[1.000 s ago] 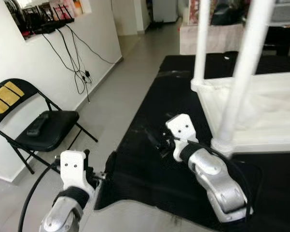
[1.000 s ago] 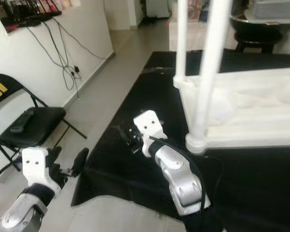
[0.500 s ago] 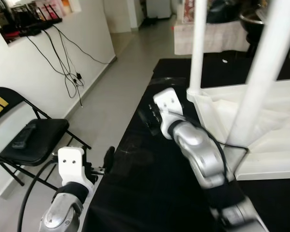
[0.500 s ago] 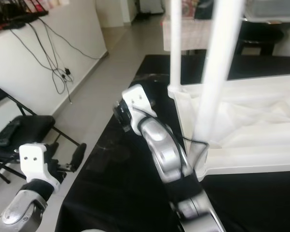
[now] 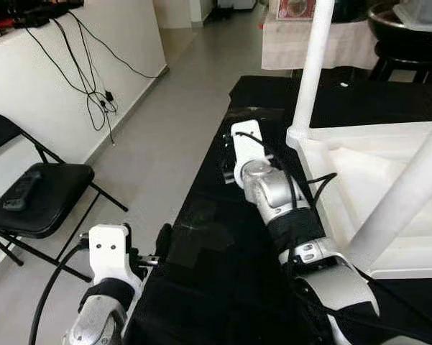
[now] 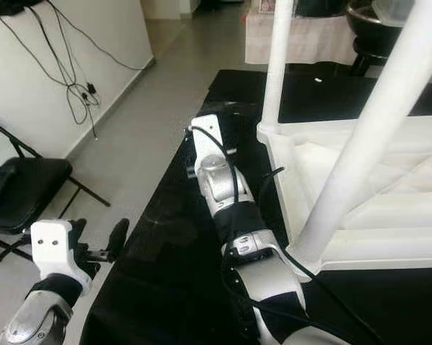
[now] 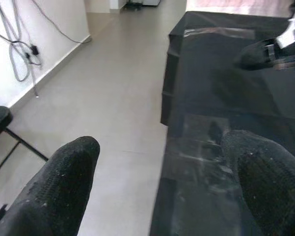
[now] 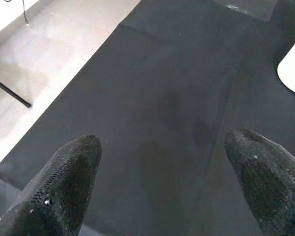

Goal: Building children table

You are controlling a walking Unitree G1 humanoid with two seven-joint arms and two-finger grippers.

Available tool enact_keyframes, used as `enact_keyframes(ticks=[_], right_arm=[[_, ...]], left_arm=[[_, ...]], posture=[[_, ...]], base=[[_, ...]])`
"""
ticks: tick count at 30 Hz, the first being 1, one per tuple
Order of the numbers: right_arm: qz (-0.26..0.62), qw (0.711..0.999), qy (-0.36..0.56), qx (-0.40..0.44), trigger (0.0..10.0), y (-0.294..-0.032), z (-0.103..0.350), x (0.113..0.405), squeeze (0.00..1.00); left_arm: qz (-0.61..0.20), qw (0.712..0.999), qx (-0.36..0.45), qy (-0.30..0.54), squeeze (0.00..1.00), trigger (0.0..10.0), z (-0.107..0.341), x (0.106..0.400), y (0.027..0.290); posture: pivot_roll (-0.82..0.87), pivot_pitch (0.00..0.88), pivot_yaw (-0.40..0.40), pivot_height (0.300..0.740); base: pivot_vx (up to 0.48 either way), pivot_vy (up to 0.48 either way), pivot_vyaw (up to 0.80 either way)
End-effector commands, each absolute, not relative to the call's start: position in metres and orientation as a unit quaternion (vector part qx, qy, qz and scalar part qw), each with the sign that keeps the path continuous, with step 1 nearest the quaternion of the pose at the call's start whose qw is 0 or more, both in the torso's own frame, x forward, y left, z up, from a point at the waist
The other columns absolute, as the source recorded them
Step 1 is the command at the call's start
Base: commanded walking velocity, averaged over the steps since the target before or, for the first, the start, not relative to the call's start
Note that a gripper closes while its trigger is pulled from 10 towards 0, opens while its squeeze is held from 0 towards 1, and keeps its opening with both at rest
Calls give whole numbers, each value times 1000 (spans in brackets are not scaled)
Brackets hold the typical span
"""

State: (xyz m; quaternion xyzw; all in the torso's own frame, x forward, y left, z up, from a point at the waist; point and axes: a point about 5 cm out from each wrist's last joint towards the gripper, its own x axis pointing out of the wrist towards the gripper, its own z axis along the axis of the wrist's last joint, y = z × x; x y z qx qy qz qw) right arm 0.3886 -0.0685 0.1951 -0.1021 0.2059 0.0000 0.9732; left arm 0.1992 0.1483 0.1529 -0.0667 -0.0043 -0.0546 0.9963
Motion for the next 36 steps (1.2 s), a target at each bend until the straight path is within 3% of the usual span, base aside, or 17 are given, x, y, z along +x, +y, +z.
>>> enact_keyframes(ticks=[1,2,5,9,11,22,36], right_arm=[[-12,973,211,-93,10000,-70,195,392,0],[-12,973,211,-93,10000,-70,195,392,0],[-98,967,214,-102,10000,-118,195,403,0],[-130,964,211,-100,10000,-134,199,406,0],[-179,959,196,-102,10000,-160,210,410,0],[-233,948,193,-94,10000,-194,221,410,0],[-263,952,139,-67,10000,-209,251,414,0]], left_arm=[[-50,997,-66,7,0,10000,151,195,148],[-50,997,-66,7,0,10000,151,195,148],[-64,995,-70,12,0,10000,154,188,142],[-67,995,-72,14,0,10000,155,185,140],[-70,995,-76,17,0,10000,157,181,137],[-73,994,-82,25,0,10000,158,176,134],[-74,994,-80,30,0,10000,159,176,136]], posture=[[-6,181,33,740],[-6,181,33,740],[5,220,28,740],[6,236,29,740],[11,252,28,740],[11,274,28,740],[12,266,38,740]], base=[[0,0,0],[0,0,0],[0,0,0],[0,0,0],[0,0,0],[0,0,0],[0,0,0]])
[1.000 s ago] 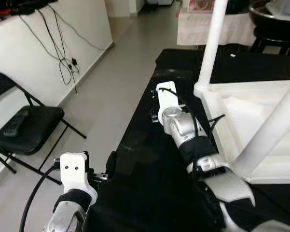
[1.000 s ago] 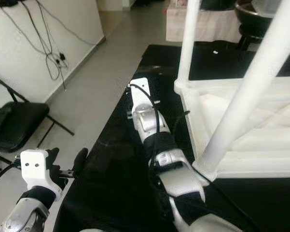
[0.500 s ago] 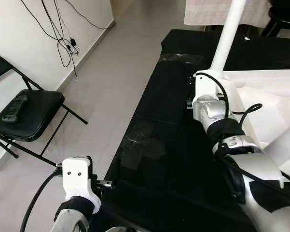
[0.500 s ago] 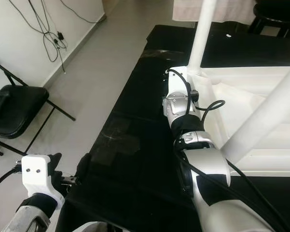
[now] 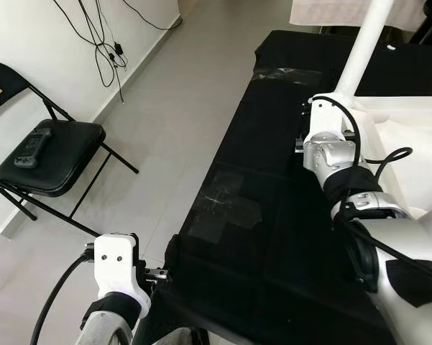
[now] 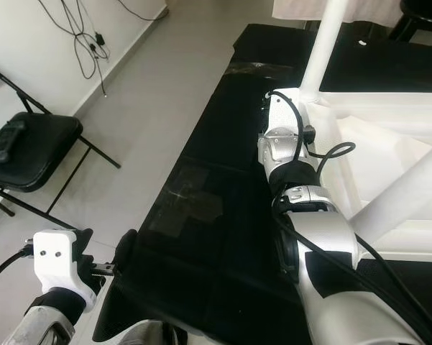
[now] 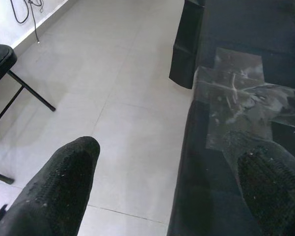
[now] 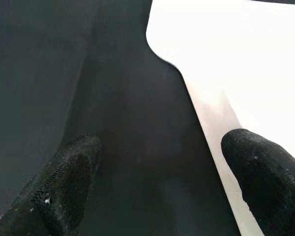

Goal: Building children table

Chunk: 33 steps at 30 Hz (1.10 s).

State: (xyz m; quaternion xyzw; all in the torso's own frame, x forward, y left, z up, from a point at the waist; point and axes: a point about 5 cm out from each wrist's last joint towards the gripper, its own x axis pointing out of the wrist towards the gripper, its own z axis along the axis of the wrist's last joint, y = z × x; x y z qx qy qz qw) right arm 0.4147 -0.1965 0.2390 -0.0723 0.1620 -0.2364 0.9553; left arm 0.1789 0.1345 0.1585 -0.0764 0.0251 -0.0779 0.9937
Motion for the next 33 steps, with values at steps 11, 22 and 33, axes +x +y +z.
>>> enact_keyframes(ticks=[11,22,33], right_arm=[[-287,949,108,-75,10000,-223,270,414,0],[-273,942,179,-83,10000,-228,248,411,0],[-159,948,275,2,10000,-204,217,409,0]], left_arm=[[-74,993,-82,32,0,10000,159,176,137],[-73,993,-86,34,0,10000,159,176,136],[-73,993,-88,35,0,10000,158,177,136]], posture=[[8,260,38,740],[1,261,33,740],[-3,255,30,740]], base=[[0,0,0],[0,0,0],[0,0,0]])
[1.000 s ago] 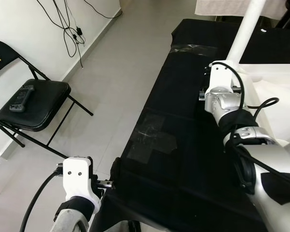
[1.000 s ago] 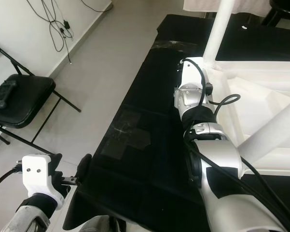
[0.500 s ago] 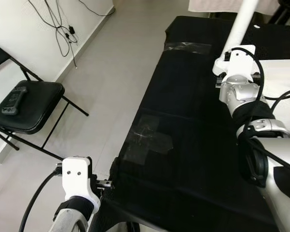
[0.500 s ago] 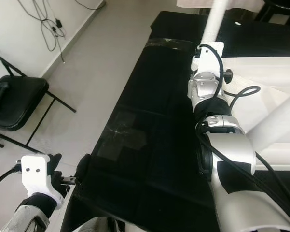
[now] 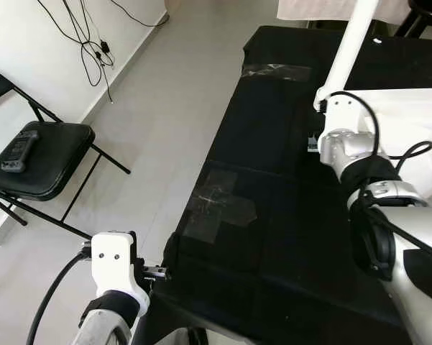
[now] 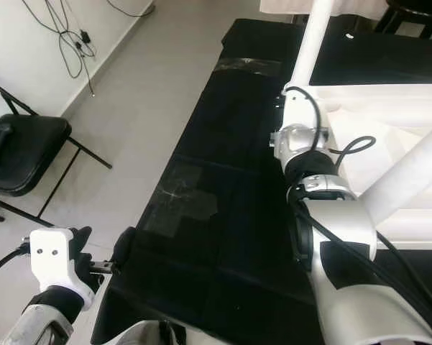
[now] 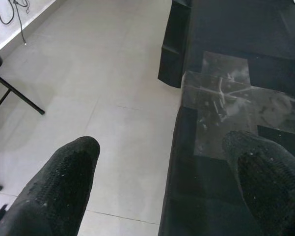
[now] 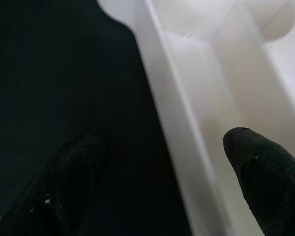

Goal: Building children table

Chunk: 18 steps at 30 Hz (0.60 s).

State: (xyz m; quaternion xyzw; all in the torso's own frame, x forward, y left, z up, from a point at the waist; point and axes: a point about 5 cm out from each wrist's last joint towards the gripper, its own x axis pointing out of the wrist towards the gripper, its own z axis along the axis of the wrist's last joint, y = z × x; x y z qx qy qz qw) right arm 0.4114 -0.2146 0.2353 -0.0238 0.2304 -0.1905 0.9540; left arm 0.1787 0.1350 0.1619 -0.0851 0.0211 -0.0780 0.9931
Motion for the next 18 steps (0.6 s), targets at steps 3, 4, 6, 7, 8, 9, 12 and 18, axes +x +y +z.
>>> enact_keyframes(ticks=[3,4,6,7,8,9,12,18], right_arm=[[-149,949,279,7,10000,-204,219,409,0],[-149,949,279,7,10000,-204,219,409,0],[-117,946,302,16,10000,-201,214,408,0],[-117,946,302,16,10000,-201,214,408,0],[-108,945,308,17,10000,-200,213,407,0],[-93,944,316,23,5373,-198,211,406,0],[-54,942,331,20,0,-195,206,405,0],[-2,942,335,-10,0,-192,208,405,0]], left_arm=[[-73,993,-89,36,0,10000,158,177,136],[-73,993,-89,36,0,10000,158,177,136],[-73,993,-90,36,0,10000,158,177,136],[-73,993,-90,36,0,10000,158,177,136],[-73,993,-90,36,0,10000,158,177,136],[-73,993,-90,36,0,10000,157,177,136],[-73,993,-91,35,0,10000,157,177,135],[-72,992,-92,35,0,10000,158,177,136]], posture=[[-5,252,29,740],[-5,252,29,740],[-6,251,28,740],[-6,251,28,740],[-6,251,28,740],[-7,250,28,740],[-11,251,26,740],[-17,252,25,740]], base=[[0,0,0],[0,0,0],[0,0,0],[0,0,0],[0,0,0],[0,0,0],[0,0,0],[0,0,0]])
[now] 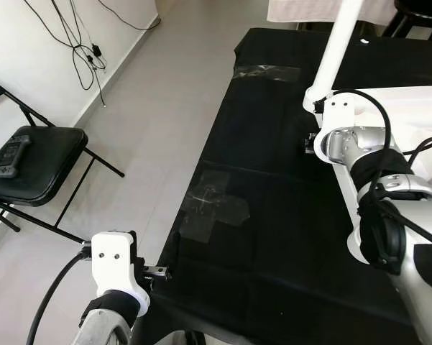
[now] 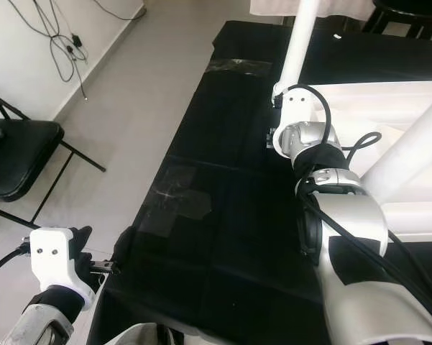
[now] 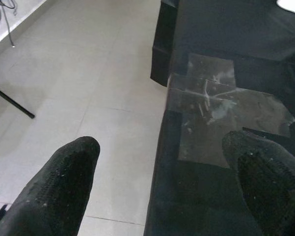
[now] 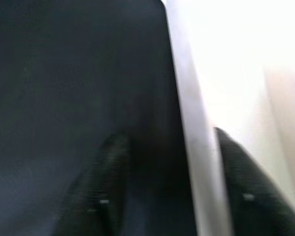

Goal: Building children table

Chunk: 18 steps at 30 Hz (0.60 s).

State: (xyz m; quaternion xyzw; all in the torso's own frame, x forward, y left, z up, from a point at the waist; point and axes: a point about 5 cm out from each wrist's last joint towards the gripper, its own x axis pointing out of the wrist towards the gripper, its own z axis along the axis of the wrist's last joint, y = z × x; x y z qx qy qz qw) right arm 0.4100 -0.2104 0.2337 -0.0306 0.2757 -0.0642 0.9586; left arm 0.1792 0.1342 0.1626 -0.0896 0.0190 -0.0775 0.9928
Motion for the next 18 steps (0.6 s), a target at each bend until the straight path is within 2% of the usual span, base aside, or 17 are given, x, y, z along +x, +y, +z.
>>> enact_keyframes(ticks=[1,2,11,14,16,17,18], right_arm=[[-2,942,335,-10,0,-192,208,405,0],[23,942,334,-31,0,-191,212,406,0],[50,940,332,-69,0,-191,215,406,0],[112,936,319,-100,0,-187,215,407,0],[112,936,319,-100,0,-187,215,407,0],[202,914,322,-142,0,-182,217,404,0],[202,914,322,-142,0,-182,217,404,0]], left_arm=[[-72,992,-92,35,0,10000,158,177,136],[-72,993,-93,34,0,10000,158,177,136],[-71,993,-92,34,0,10000,158,178,137],[-72,993,-91,33,0,10000,158,178,137],[-72,993,-91,33,0,10000,158,178,137],[-73,993,-90,34,0,10000,158,179,137],[-73,993,-90,34,0,10000,158,179,137]], posture=[[-17,252,25,740],[-18,252,24,740],[-20,250,26,740],[-21,249,32,740],[-21,249,32,740],[-24,249,36,740],[-24,249,36,740]], base=[[0,0,0],[0,0,0],[0,0,0],[0,0,0],[0,0,0],[0,0,0],[0,0,0]])
